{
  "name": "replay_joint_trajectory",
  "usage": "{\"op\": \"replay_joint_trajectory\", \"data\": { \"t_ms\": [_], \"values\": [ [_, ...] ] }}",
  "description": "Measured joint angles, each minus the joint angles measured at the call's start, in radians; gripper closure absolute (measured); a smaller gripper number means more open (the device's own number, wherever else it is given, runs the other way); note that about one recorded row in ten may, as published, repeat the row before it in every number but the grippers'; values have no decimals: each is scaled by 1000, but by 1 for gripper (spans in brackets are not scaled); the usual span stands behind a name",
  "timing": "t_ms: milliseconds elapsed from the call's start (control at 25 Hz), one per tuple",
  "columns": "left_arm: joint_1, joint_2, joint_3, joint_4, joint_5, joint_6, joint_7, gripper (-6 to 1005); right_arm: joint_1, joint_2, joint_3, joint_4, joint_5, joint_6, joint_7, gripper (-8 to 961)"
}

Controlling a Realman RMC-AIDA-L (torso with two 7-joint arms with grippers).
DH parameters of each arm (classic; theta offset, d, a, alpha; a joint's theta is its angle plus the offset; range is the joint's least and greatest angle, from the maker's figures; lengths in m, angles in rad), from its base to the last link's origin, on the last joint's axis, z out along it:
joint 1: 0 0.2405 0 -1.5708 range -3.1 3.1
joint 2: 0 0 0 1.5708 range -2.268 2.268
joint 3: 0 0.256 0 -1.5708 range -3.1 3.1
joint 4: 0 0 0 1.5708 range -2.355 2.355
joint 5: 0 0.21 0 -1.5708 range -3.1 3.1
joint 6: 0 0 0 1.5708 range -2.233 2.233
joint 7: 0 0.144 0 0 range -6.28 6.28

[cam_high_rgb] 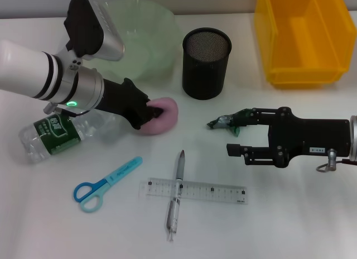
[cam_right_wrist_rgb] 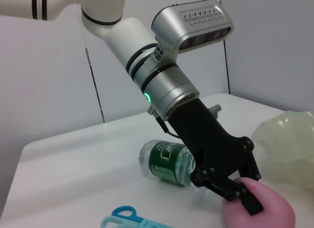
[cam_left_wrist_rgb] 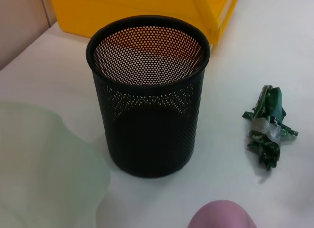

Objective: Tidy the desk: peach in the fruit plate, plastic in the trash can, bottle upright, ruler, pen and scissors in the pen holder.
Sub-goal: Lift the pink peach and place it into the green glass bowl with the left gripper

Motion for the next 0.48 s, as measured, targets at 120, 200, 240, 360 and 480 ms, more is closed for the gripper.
{"op": "replay_joint_trajectory", "data": {
  "t_ms": [120,200,240,360,480],
  "values": [
    [1,0,-13,3,-5,14,0,954,0,0,0,1,0,9,0,254],
    [3,0,-47,9,-15,34,6,954,0,0,0,3,0,10,0,253],
    [3,0,-47,9,-15,34,6,954,0,0,0,3,0,10,0,253],
    [13,2,-157,12,-83,101,46,954,-1,0,0,3,0,10,0,253],
    [40,5,-267,6,-180,182,114,954,-2,0,0,5,0,11,-3,254]
  ]
}}
